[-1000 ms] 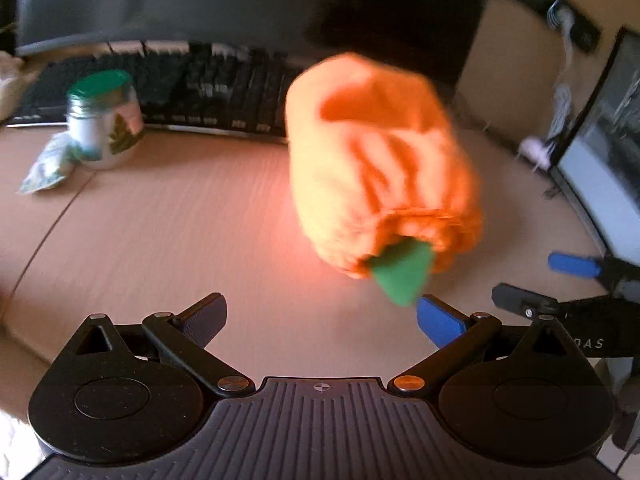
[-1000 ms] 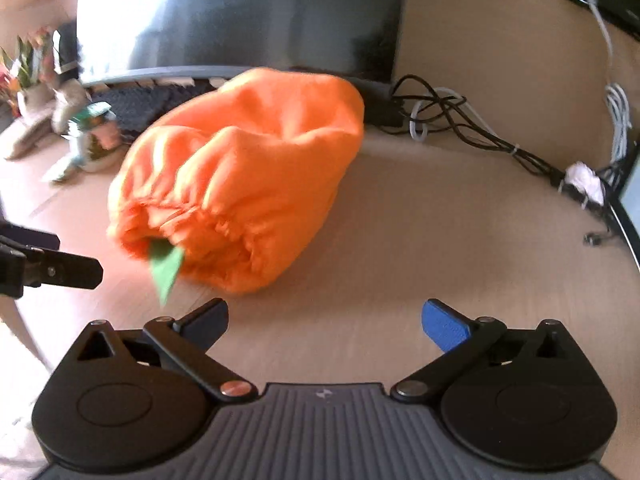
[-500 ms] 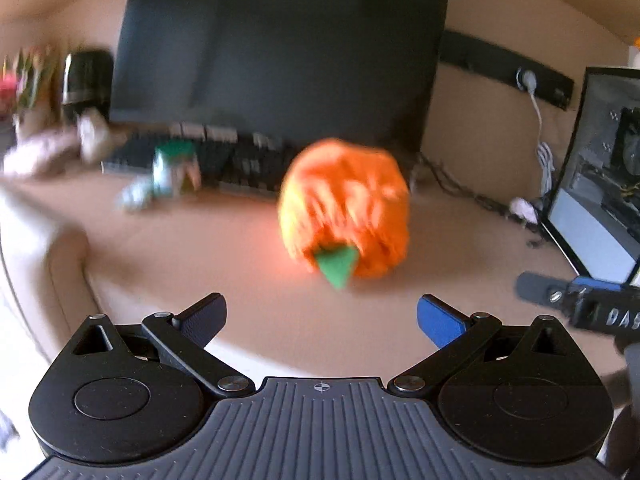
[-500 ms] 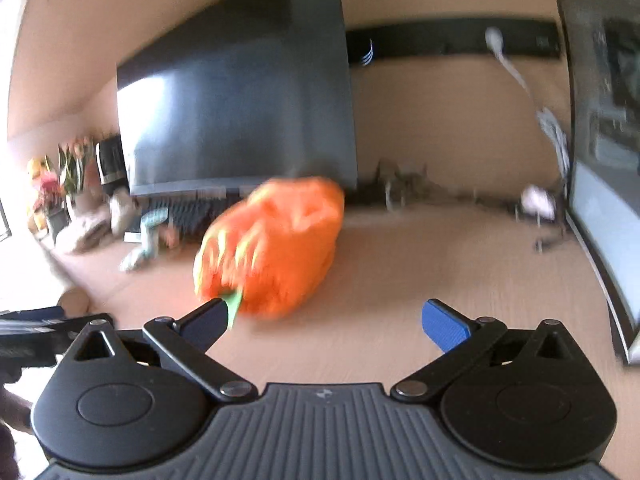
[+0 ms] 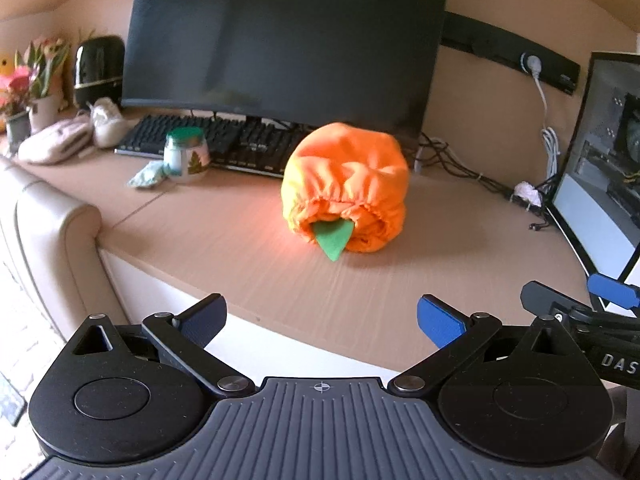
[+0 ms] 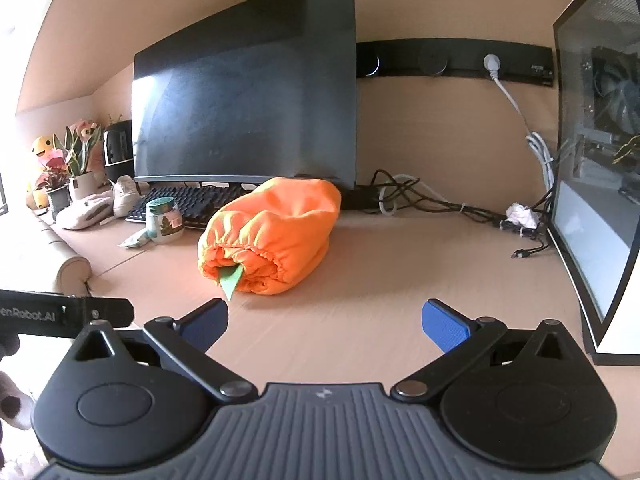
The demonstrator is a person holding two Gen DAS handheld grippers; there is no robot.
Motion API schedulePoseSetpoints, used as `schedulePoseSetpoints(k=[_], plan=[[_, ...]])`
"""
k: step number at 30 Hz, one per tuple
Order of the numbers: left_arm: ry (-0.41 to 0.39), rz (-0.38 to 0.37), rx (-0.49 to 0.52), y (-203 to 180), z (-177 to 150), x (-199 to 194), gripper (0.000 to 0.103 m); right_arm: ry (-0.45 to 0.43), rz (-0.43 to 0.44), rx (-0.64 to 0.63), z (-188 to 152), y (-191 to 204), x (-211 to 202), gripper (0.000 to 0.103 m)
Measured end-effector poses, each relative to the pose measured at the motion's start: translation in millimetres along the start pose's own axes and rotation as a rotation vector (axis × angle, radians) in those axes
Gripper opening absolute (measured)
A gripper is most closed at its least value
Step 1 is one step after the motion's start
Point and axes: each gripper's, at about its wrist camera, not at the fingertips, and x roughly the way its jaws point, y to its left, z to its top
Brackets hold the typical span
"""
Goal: Fold clothes
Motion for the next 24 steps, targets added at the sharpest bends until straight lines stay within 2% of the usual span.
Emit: schedulePoseSetpoints(k=[7, 15, 20, 24], plan=[[-0.006, -0.003, 0.066, -8.4, -1.7, -4.4, 0.103, -0.008, 0.011, 0.009, -0.9, 1.6, -0.8, 0.103], [-0.007, -0.005, 0.065, -8.6, -3.7, -4.7, 0.103, 0.002, 0.008, 0.007, -3.0, 2.3, 1.1, 0.103], [-0.065, -0.013, 0.095, -15.3, -5.0, -11.9, 0.103, -0.005, 0.013, 0.001, -3.0, 3.5, 1.1, 0.103], [-0.071, -0.022, 0.103, -15.8, -5.0, -12.8, 0.103, -0.004, 0.022, 0.005, -3.3, 3.3, 1.7, 0.103]])
